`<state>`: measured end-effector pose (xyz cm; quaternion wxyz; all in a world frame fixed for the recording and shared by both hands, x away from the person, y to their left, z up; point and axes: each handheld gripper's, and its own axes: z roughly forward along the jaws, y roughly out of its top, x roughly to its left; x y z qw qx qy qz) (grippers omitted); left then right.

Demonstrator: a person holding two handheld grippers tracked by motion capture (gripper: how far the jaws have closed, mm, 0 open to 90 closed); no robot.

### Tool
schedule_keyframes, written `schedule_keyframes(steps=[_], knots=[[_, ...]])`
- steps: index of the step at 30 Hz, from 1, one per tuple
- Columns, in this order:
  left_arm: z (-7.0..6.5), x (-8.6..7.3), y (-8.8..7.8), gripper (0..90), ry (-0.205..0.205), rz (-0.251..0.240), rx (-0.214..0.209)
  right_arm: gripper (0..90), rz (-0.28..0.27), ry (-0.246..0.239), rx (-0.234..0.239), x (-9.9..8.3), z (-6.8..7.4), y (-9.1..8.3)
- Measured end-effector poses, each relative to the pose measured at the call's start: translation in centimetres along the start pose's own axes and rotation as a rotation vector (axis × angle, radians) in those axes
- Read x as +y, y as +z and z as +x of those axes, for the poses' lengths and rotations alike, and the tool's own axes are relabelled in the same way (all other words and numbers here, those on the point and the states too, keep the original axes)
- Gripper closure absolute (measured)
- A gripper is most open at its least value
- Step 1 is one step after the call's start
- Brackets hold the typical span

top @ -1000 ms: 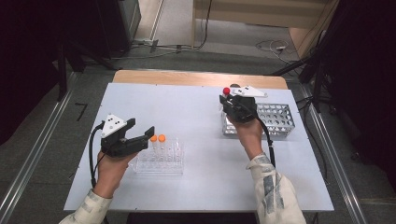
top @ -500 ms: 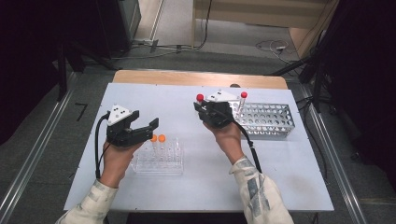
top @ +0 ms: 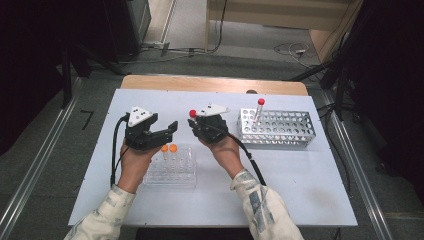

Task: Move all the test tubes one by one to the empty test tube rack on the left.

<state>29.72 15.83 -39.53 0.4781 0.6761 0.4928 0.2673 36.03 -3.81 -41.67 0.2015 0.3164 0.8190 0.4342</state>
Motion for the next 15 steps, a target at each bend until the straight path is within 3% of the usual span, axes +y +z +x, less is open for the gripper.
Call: schedule_keyframes(steps=[4, 15], knots=[[-0.6, 0.7, 0.5, 32.2, 0.029, 0.007, -0.011, 71.4, 0.001, -0.003, 0.022, 0.0, 0.8, 0.7], [-1.4, 1.6, 2.0, 46.8, 0.047, 0.019, -0.065, 71.4, 0.000, -0.012, 0.040, 0.2, 1.4, 0.8]])
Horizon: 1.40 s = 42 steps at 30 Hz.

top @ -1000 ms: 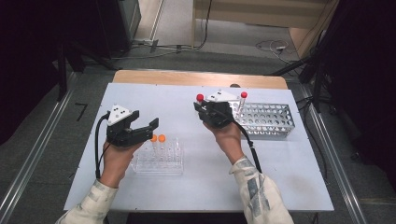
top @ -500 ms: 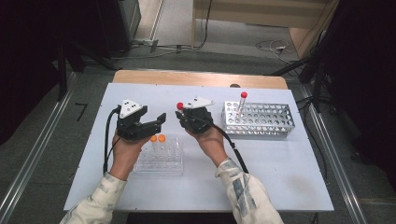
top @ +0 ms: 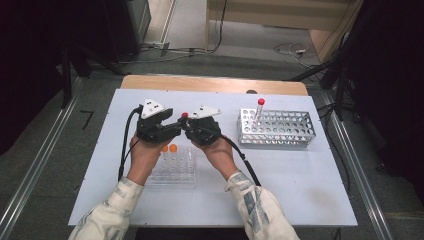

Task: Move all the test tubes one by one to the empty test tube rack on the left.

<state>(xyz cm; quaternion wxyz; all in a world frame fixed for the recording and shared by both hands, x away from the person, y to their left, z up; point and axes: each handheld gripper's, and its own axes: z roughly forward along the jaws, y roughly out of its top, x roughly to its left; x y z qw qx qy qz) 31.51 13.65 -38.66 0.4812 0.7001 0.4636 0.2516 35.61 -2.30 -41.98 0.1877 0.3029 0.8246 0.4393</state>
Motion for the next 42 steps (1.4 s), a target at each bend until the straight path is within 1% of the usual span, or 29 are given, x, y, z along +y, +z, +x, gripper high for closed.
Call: schedule_keyframes(steps=[4, 5, 9, 13, 17, 24, 25, 26, 28, 30, 31, 35, 37, 42], knots=[[-0.3, 0.2, 0.6, 51.2, 0.018, 0.021, -0.013, 71.4, -0.005, 0.000, 0.009, 0.1, 0.1, -0.1], [-0.3, 0.1, 0.8, 52.6, 0.010, 0.021, -0.016, 71.4, -0.008, -0.001, 0.010, 0.1, 0.2, -0.2], [-0.2, 0.1, 1.1, 60.4, 0.007, 0.032, -0.021, 71.4, -0.010, 0.003, 0.013, 0.1, 0.3, -0.3], [-0.2, 0.1, 1.1, 64.7, 0.005, 0.034, -0.030, 71.4, -0.010, 0.003, 0.014, 0.1, 0.3, -0.4], [-0.3, 0.1, 1.1, 68.4, 0.005, 0.036, -0.039, 71.4, -0.014, 0.004, 0.015, 0.2, 0.3, -0.4], [-0.2, 0.1, 1.1, 69.9, 0.001, 0.035, -0.040, 71.1, -0.014, 0.007, 0.014, 0.2, 0.3, -0.4], [-0.2, 0.1, 1.1, 70.2, 0.000, 0.033, -0.039, 70.0, -0.014, 0.008, 0.015, 0.2, 0.3, -0.4], [-0.2, 0.1, 1.1, 70.3, -0.001, 0.030, -0.036, 65.1, -0.015, 0.009, 0.017, 0.2, 0.3, -0.4], [-0.1, 0.2, 1.1, 70.4, -0.003, 0.029, -0.032, 58.9, -0.006, 0.016, 0.033, 0.2, 0.2, -0.4], [0.0, 0.3, 1.0, 70.4, -0.003, 0.022, -0.023, 52.0, 0.006, 0.013, 0.026, 0.1, 0.2, -0.4], [0.1, 0.3, 0.9, 70.4, -0.006, 0.018, -0.020, 49.4, 0.011, 0.013, 0.031, 0.1, 0.1, -0.4], [0.4, 0.4, 0.7, 70.4, -0.013, 0.010, -0.003, 44.8, 0.012, 0.024, 0.035, 0.1, -0.2, -0.7], [0.7, 0.5, 0.6, 70.4, -0.016, 0.007, 0.007, 41.1, 0.015, 0.027, 0.033, 0.1, -0.4, -0.9], [1.7, 0.7, -0.1, 70.4, -0.036, -0.009, 0.035, 40.8, 0.006, 0.035, 0.025, -0.1, -1.0, -1.6]])
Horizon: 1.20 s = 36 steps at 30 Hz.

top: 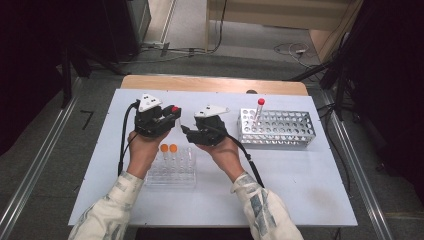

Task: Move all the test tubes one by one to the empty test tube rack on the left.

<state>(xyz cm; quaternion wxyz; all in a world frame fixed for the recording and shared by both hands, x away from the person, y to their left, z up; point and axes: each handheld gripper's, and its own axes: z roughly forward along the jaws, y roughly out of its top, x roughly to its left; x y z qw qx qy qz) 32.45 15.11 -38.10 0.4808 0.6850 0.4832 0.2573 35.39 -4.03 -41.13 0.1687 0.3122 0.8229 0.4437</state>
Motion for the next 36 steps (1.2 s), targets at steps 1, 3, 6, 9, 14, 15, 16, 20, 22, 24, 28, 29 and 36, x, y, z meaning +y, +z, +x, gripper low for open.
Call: schedule_keyframes(steps=[1, 3, 6, 9, 14, 15, 16, 20, 22, 24, 28, 29, 36], knots=[[0.2, 0.0, -0.2, 70.4, 0.000, -0.001, 0.004, 40.6, -0.001, 0.003, -0.003, -0.1, -0.2, -0.2], [0.5, 0.1, -0.5, 70.4, -0.001, -0.002, 0.014, 40.0, -0.004, 0.004, -0.011, -0.1, -0.7, -0.5], [0.9, 0.1, -0.9, 70.4, -0.001, -0.002, 0.023, 39.7, -0.007, 0.016, -0.022, -0.4, -1.3, -1.0], [1.3, 0.1, -1.4, 70.4, -0.002, 0.000, 0.034, 39.6, -0.007, 0.027, -0.031, -0.6, -2.0, -1.4], [1.8, 0.0, -2.3, 70.4, -0.001, -0.004, 0.042, 39.3, -0.008, 0.041, -0.045, -1.1, -2.8, -1.9], [1.8, 0.0, -2.6, 70.4, 0.001, -0.003, 0.043, 39.4, -0.009, 0.042, -0.047, -1.2, -3.0, -2.0], [1.8, 0.0, -2.8, 70.4, 0.002, -0.006, 0.042, 39.4, -0.010, 0.047, -0.050, -1.3, -3.1, -2.1], [1.6, -0.1, -3.9, 70.4, 0.024, -0.012, 0.044, 39.2, -0.011, 0.053, -0.056, -1.4, -3.5, -2.4], [1.4, -0.2, -4.5, 70.4, 0.031, -0.010, 0.045, 39.2, -0.012, 0.055, -0.061, -1.5, -3.6, -2.5], [1.4, -0.4, -5.0, 70.4, 0.036, -0.007, 0.043, 39.1, -0.014, 0.058, -0.063, -1.6, -3.8, -2.6], [1.5, -0.6, -6.1, 70.4, 0.039, -0.014, 0.046, 39.2, -0.015, 0.066, -0.068, -1.8, -4.1, -2.8], [1.5, -0.7, -6.3, 70.3, 0.040, -0.016, 0.047, 39.2, -0.013, 0.066, -0.069, -1.9, -4.1, -2.9], [1.6, -1.4, -7.8, 70.3, 0.044, -0.021, 0.036, 39.2, -0.017, 0.073, -0.075, -2.1, -4.5, -3.0]])
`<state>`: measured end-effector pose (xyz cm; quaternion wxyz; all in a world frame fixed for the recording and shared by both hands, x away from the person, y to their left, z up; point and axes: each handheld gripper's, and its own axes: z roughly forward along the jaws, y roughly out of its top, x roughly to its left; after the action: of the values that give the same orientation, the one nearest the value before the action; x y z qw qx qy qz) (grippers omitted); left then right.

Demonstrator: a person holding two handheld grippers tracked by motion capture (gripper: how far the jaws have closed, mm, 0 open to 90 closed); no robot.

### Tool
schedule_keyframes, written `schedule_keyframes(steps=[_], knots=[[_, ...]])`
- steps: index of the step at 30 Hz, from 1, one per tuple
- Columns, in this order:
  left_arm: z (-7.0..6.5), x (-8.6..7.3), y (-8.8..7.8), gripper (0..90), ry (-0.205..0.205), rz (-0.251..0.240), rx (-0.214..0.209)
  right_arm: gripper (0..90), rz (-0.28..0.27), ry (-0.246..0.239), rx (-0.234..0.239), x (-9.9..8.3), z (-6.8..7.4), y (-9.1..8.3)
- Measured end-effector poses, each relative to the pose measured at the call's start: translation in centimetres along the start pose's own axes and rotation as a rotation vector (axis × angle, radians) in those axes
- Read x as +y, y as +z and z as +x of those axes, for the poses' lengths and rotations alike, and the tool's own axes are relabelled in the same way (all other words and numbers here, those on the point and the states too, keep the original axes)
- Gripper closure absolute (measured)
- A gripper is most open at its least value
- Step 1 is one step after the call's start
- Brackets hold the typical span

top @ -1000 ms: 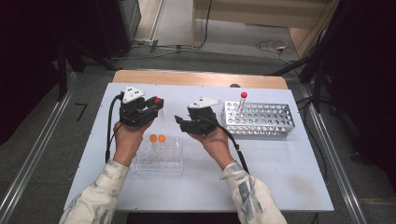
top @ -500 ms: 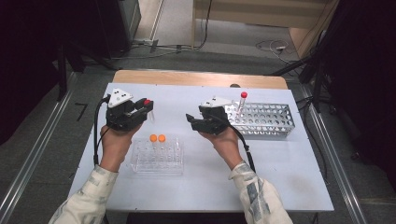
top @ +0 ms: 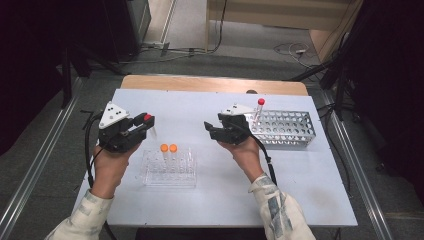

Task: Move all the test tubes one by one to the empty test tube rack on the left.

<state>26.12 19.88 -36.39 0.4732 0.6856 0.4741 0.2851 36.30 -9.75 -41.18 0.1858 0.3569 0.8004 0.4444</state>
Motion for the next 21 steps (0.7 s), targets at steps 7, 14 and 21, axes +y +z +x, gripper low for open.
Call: schedule_keyframes(steps=[7, 14, 21], knots=[[-0.3, -0.7, -0.9, 70.3, 0.003, -0.001, -0.018, 39.3, -0.002, 0.014, -0.005, -0.1, -0.3, -0.1], [-0.6, -1.3, -1.5, 70.3, -0.003, 0.003, -0.047, 39.3, -0.006, 0.029, -0.009, -0.3, -0.8, -0.3], [-1.1, -1.9, -1.8, 70.4, 0.002, 0.014, -0.063, 39.3, -0.008, 0.033, -0.013, -0.4, -1.0, -0.4]])
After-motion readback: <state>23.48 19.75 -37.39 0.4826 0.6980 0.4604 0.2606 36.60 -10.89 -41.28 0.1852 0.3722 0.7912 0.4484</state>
